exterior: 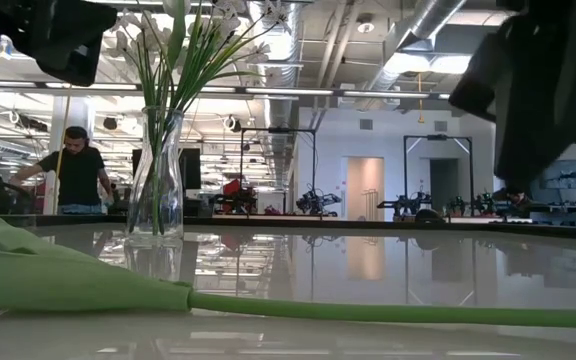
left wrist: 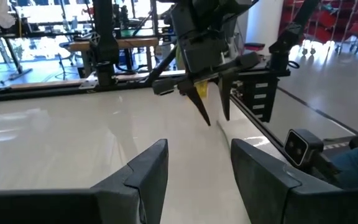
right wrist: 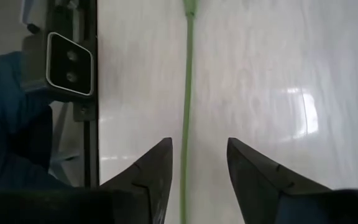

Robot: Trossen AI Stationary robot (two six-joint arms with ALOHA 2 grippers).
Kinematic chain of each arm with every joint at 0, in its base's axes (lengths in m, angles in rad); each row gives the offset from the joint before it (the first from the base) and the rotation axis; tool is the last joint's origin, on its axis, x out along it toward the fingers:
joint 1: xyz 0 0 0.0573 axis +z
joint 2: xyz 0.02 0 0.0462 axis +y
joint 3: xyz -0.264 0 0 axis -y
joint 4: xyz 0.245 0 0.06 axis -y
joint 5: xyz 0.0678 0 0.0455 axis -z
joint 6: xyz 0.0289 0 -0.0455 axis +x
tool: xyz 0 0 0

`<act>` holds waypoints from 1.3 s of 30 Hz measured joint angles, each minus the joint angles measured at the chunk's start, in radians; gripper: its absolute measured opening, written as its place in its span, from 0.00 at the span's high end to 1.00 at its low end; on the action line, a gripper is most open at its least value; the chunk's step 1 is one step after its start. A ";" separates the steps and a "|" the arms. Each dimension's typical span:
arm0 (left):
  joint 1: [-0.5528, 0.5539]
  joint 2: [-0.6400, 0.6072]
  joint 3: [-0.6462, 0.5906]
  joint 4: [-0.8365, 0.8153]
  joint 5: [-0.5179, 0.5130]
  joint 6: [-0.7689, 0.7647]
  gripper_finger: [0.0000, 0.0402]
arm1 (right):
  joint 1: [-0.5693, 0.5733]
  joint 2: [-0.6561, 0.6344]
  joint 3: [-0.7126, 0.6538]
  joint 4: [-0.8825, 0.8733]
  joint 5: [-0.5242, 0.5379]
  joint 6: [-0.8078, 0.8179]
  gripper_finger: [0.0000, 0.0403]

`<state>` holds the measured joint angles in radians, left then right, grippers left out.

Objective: Sort flowers into vase by color
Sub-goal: Put the white flower into the transparent vase

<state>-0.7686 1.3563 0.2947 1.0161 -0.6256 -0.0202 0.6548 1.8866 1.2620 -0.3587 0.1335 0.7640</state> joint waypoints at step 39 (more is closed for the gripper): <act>0.031 0.000 0.000 -0.039 0.028 -0.033 0.59 | -0.145 -0.243 -0.059 -0.208 -0.095 -0.110 0.55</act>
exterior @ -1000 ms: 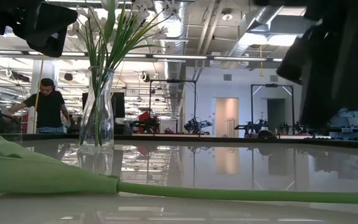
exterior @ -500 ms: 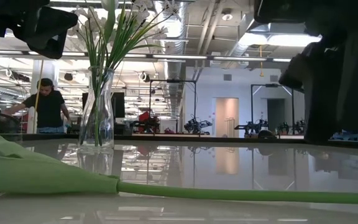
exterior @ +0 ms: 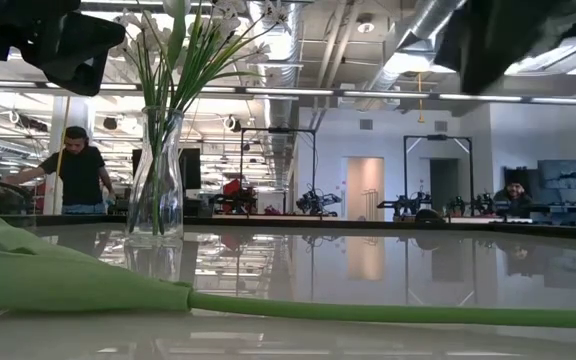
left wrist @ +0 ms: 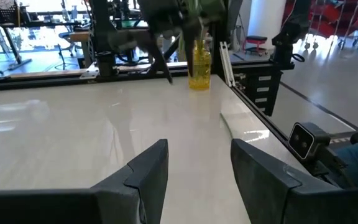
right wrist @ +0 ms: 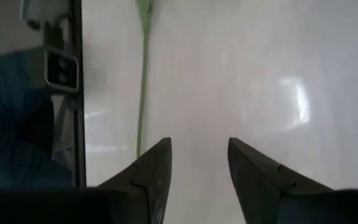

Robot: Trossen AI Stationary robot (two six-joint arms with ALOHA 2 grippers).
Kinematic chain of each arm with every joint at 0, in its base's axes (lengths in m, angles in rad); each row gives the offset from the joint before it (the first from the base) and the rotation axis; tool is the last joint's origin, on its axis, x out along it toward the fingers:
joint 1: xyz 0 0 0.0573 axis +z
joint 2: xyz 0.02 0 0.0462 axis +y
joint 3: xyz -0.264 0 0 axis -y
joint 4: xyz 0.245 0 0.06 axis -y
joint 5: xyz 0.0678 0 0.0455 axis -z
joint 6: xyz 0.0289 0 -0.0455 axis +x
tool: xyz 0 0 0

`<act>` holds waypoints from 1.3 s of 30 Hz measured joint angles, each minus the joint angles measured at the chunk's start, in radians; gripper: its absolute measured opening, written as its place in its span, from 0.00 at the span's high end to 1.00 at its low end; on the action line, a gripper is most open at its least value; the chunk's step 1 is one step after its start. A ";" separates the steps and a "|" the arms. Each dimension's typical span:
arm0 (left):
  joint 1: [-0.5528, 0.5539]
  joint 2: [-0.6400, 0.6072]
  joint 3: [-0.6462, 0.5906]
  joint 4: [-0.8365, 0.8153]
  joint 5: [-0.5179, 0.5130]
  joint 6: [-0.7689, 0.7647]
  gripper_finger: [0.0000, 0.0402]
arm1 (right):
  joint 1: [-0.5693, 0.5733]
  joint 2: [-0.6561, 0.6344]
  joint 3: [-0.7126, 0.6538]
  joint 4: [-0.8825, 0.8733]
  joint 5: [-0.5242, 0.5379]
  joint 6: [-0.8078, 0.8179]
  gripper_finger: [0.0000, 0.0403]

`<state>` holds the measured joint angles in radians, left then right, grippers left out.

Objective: Sort flowers into vase by color
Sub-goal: Put the white flower into the transparent vase

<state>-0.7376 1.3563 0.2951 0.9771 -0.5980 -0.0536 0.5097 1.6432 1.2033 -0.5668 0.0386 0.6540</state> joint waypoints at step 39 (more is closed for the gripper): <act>0.000 0.000 0.000 0.001 -0.004 -0.002 0.59 | 0.048 0.471 0.260 0.088 -0.196 -0.049 0.56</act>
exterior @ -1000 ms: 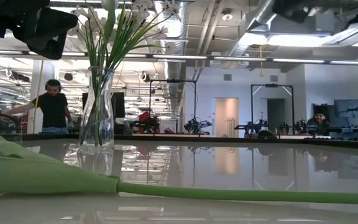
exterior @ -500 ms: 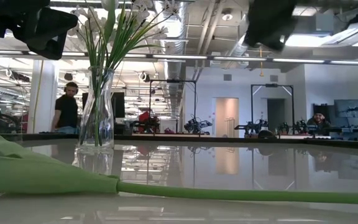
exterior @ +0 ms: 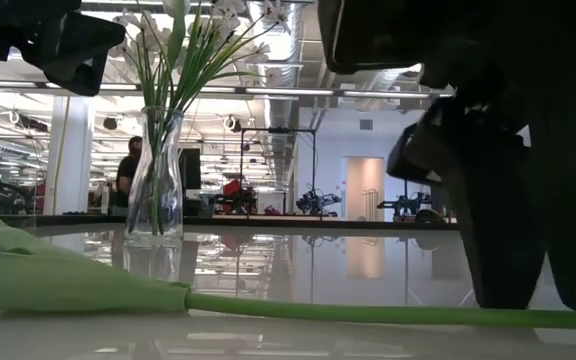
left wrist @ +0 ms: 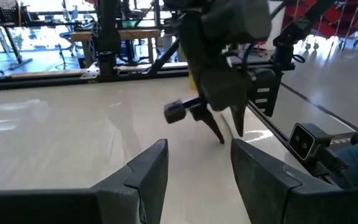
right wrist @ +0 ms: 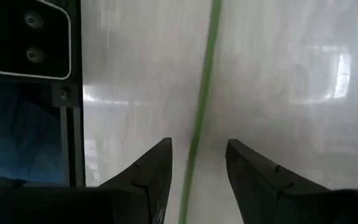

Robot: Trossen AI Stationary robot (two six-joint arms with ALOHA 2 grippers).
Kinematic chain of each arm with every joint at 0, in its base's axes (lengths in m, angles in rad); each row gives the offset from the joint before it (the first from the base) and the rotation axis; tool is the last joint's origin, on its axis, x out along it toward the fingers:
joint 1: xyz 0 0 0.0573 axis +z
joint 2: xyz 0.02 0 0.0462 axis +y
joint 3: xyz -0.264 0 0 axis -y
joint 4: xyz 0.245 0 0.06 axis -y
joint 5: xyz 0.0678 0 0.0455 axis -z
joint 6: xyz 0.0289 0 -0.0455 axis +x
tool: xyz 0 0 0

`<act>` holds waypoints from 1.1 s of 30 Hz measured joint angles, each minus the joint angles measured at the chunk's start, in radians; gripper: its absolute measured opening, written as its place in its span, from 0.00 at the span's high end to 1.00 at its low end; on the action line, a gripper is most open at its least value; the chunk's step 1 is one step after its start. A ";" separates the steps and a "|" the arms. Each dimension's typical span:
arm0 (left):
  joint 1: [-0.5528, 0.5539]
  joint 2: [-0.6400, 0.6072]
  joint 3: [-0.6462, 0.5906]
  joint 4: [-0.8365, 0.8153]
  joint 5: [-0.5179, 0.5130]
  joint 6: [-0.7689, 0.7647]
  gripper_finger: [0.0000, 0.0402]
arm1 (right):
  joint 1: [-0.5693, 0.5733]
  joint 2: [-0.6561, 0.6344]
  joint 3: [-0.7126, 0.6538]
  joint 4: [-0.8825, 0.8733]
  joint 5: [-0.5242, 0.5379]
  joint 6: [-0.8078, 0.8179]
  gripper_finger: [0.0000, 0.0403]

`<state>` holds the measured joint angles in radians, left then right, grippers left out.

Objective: Sort flowers into vase by color
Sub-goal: Put the white flower into the transparent vase

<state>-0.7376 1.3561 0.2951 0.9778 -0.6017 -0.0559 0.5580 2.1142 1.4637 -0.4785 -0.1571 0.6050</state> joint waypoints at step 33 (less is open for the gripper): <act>0.006 0.000 0.000 -0.001 -0.006 -0.015 0.59 | 0.053 -0.051 0.069 -0.245 0.316 -0.112 0.96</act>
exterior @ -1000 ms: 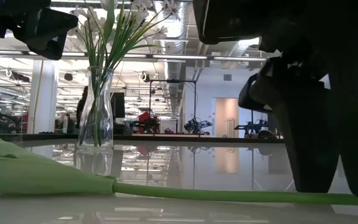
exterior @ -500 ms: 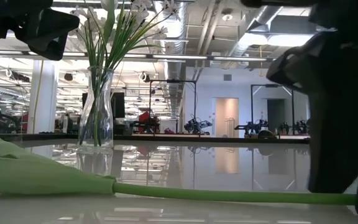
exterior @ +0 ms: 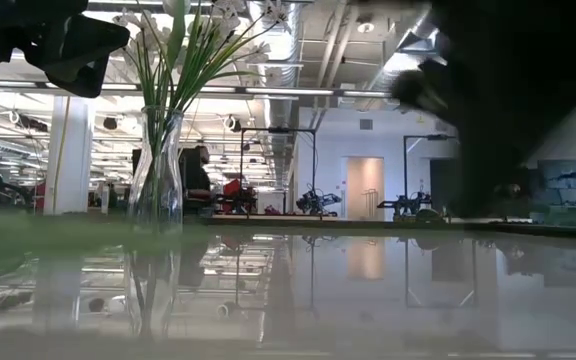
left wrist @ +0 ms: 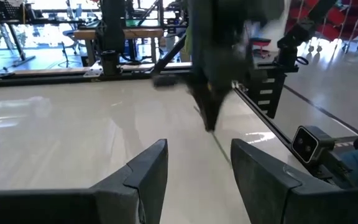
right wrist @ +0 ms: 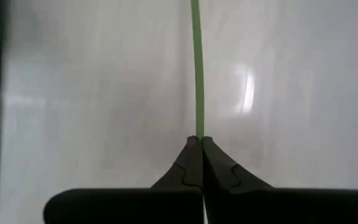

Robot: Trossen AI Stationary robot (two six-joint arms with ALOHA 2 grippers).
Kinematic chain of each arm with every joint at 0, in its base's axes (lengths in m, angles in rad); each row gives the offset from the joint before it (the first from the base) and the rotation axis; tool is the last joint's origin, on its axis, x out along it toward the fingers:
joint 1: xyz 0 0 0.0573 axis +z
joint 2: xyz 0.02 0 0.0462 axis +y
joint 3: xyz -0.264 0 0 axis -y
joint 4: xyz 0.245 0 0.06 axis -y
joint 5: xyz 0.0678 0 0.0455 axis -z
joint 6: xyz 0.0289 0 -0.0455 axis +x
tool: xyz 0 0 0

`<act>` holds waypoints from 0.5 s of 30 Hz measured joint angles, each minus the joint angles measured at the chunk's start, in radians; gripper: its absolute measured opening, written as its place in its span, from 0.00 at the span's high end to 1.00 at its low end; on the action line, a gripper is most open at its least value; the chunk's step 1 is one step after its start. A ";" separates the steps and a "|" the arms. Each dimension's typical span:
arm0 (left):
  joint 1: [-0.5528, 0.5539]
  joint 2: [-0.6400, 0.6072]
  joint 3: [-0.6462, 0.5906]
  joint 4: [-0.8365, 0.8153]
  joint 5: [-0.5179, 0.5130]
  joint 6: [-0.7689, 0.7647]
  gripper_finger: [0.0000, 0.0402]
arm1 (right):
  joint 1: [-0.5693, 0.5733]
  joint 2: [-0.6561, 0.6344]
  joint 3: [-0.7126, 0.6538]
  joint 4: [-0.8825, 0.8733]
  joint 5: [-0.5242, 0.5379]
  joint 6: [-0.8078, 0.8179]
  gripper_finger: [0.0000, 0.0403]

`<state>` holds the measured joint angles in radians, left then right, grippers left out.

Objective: Sort flowers into vase by color
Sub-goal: Put the white flower into the transparent vase

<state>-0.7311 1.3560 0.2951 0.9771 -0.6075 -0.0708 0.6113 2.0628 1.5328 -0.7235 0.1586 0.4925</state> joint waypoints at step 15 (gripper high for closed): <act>0.081 0.155 0.000 0.010 -0.164 -0.211 0.59 | -0.180 -0.517 -0.526 0.573 -0.371 -0.339 0.96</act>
<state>-0.6506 1.5112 0.2951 0.9874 -0.7713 -0.2818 0.4315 1.5456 1.0063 -0.1504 -0.2127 0.1530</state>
